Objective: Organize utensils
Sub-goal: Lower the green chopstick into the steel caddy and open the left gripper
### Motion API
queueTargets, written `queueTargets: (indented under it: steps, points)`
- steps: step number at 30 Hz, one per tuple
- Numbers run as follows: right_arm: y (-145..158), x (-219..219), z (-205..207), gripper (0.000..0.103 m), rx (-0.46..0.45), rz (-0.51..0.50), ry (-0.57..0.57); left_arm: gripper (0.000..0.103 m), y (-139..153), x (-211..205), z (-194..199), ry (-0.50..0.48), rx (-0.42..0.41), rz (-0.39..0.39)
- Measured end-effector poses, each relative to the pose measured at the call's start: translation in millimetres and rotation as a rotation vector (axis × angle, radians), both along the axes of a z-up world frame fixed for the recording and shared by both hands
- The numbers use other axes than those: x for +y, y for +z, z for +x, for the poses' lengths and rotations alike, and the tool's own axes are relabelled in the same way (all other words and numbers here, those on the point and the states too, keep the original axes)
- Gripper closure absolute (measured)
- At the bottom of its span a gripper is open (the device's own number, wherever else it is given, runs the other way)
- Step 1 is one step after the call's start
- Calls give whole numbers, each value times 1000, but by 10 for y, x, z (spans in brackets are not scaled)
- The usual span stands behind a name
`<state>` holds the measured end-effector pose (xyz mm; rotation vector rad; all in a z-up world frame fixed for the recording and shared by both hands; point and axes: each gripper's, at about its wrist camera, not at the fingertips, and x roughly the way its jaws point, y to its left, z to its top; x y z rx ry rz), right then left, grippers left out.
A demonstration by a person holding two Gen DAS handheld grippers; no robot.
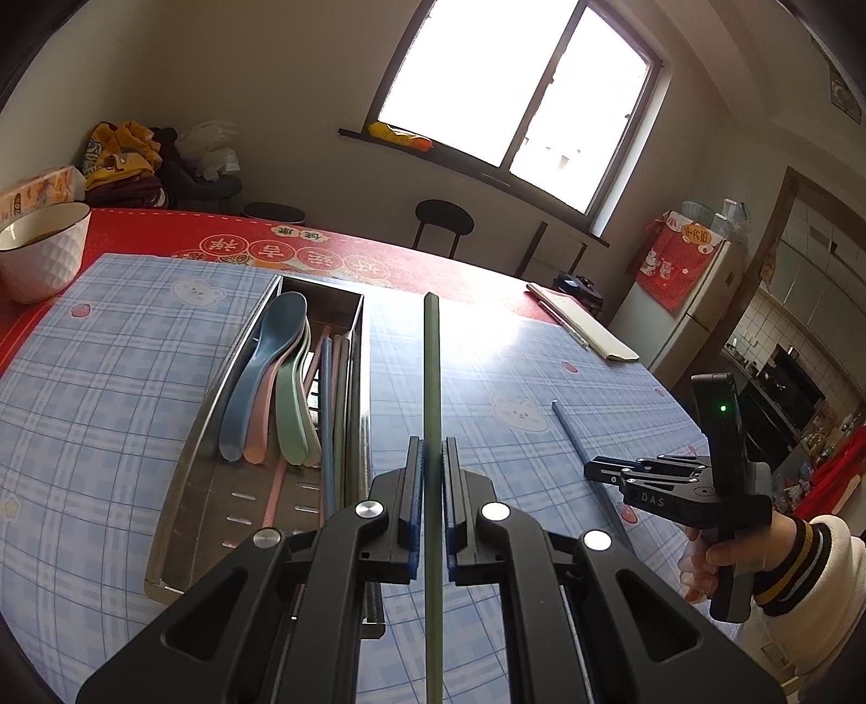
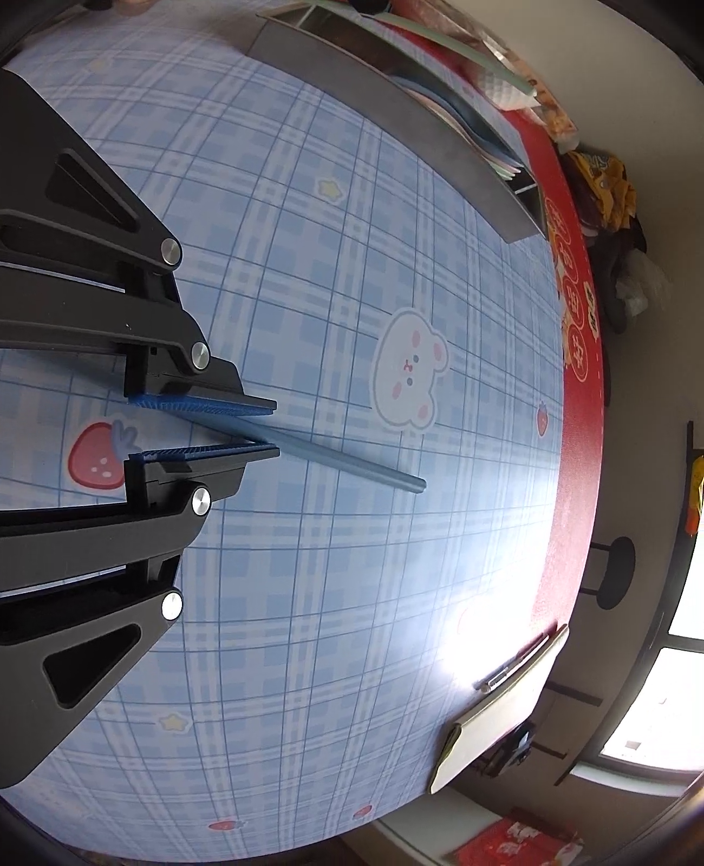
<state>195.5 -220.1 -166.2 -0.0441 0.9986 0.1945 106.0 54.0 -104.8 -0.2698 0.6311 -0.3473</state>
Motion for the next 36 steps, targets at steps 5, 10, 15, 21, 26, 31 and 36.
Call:
queueTargets:
  steps: [5, 10, 15, 21, 26, 31, 36]
  points:
    - [26, -80, 1, 97, -17, 162, -56, 96, 23, 88, -7, 15, 0, -8]
    - [129, 18, 30, 97, -49, 278, -40, 96, 81, 188, 5, 39, 2, -6]
    - [284, 105, 94, 97, -125, 412, -52, 96, 143, 301, 35, 69, 11, -6]
    - [389, 374, 263, 97, -189, 589, -47, 96, 222, 402, 192, 102, 45, 19]
    - [377, 622, 317, 97, -221, 657, 31, 97, 260, 444, 426, 132, 76, 34]
    - [329, 606, 313, 97, -210, 590, 73, 96, 226, 305, 751, 133, 105, 101]
    - [278, 552, 326, 97, -177, 622, 78, 96, 115, 129, 1008, 107, 159, 137]
